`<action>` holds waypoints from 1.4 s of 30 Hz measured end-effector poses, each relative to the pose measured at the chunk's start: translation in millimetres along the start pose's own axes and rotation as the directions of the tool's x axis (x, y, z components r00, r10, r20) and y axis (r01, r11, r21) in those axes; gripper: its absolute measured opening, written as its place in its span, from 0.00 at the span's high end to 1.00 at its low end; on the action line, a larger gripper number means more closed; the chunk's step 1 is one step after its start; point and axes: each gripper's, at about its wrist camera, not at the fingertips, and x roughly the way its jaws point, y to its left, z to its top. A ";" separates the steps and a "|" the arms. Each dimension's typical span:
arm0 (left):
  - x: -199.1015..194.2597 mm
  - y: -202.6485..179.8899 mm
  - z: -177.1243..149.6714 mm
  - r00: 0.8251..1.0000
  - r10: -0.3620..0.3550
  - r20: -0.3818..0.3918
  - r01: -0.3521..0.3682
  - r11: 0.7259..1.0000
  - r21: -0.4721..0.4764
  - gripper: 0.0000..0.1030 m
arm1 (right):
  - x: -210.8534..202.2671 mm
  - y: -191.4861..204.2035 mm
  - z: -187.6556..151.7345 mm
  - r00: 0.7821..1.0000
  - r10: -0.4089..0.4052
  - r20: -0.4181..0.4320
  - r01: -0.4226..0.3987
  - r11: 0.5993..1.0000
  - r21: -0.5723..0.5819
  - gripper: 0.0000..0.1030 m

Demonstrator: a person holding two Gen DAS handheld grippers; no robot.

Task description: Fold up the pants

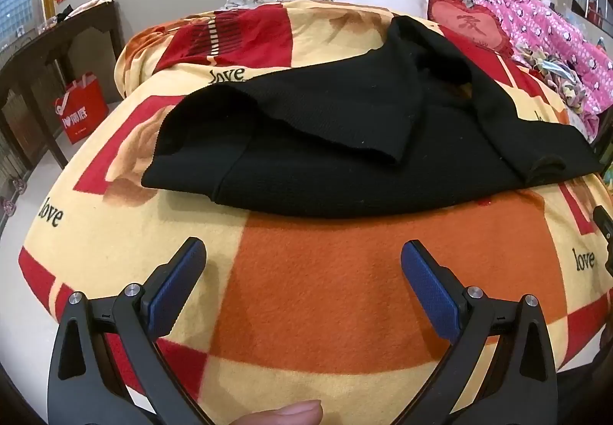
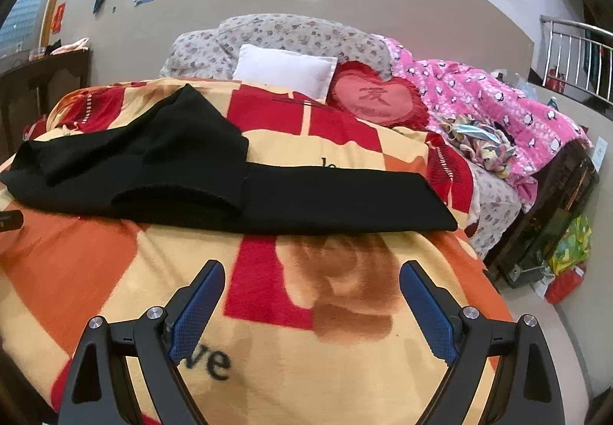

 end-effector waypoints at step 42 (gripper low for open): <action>-12.5 -14.4 -4.7 0.993 -0.108 0.046 0.110 0.994 -0.026 0.01 | 16.5 -25.8 -1.2 0.972 -0.181 -0.147 0.198 0.973 0.116 0.11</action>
